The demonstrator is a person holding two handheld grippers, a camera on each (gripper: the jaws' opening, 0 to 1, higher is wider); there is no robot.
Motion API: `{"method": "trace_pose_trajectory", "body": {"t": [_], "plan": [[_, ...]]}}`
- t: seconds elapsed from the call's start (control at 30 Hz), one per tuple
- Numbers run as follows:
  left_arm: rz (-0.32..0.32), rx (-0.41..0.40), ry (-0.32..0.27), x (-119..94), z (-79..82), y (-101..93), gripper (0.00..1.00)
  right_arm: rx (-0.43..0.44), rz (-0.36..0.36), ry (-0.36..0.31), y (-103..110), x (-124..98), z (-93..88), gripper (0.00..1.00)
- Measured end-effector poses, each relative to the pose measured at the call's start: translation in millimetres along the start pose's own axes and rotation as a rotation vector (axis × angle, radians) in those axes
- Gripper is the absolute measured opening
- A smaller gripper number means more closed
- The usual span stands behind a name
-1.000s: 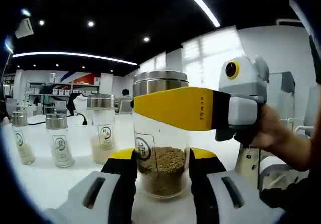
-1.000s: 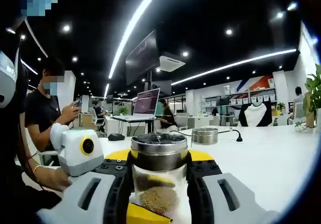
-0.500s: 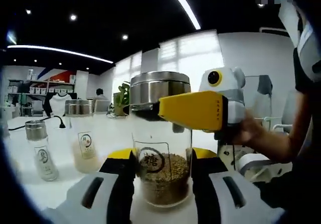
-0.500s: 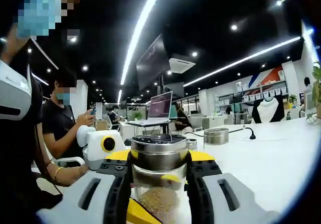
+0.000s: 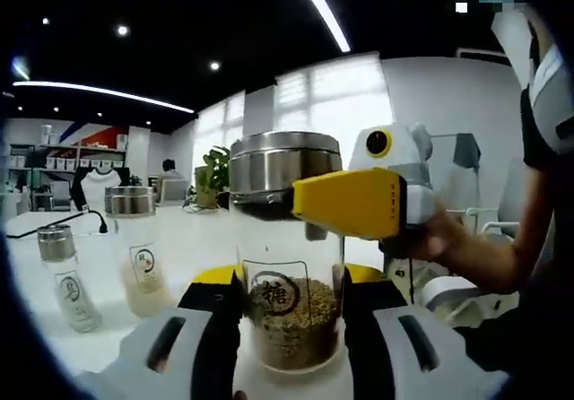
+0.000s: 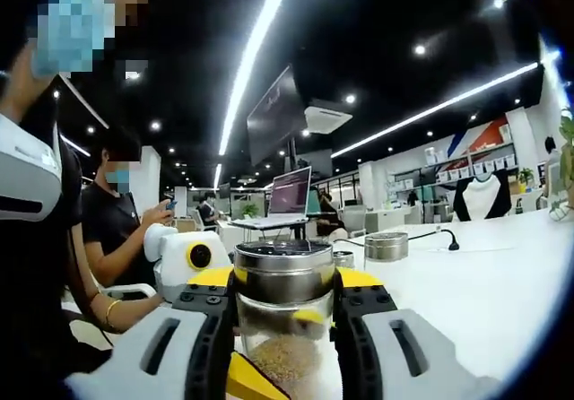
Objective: Rotate the seasoning bottle until the label or dispensing opening points toward the visible target arrow and the bottle remains upright within the marked orientation range
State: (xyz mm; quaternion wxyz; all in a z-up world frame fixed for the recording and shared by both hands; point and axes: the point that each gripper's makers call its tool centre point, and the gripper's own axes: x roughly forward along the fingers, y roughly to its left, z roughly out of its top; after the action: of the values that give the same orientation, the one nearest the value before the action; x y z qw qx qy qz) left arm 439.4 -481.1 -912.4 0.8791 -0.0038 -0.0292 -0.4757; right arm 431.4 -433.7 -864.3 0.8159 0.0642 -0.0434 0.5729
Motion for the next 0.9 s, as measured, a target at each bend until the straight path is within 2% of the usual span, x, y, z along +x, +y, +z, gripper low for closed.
{"method": "trace_pose_trajectory", "body": {"t": [0.23,0.33,0.67,0.77,0.9], "plan": [[0.117,0.026,0.014,2,-7.9,5.4,0.45,0.017,-0.038,0.011,-5,-1,-5.0,0.4],[0.231,0.057,0.005,-1,-7.2,13.1,0.45,0.031,-0.069,0.012,-7,0,-5.2,0.39],[0.338,0.082,0.008,-2,-8.7,16.8,0.45,0.036,-0.158,0.03,-11,-2,-8.1,0.38],[0.376,0.09,-0.016,-4,-7.2,18.6,0.45,0.04,-0.176,0.024,-11,-2,-7.9,0.38],[0.421,0.103,-0.018,-5,-9.5,21.2,0.45,0.026,-0.207,0.04,-11,0,-10.7,0.38]]}}
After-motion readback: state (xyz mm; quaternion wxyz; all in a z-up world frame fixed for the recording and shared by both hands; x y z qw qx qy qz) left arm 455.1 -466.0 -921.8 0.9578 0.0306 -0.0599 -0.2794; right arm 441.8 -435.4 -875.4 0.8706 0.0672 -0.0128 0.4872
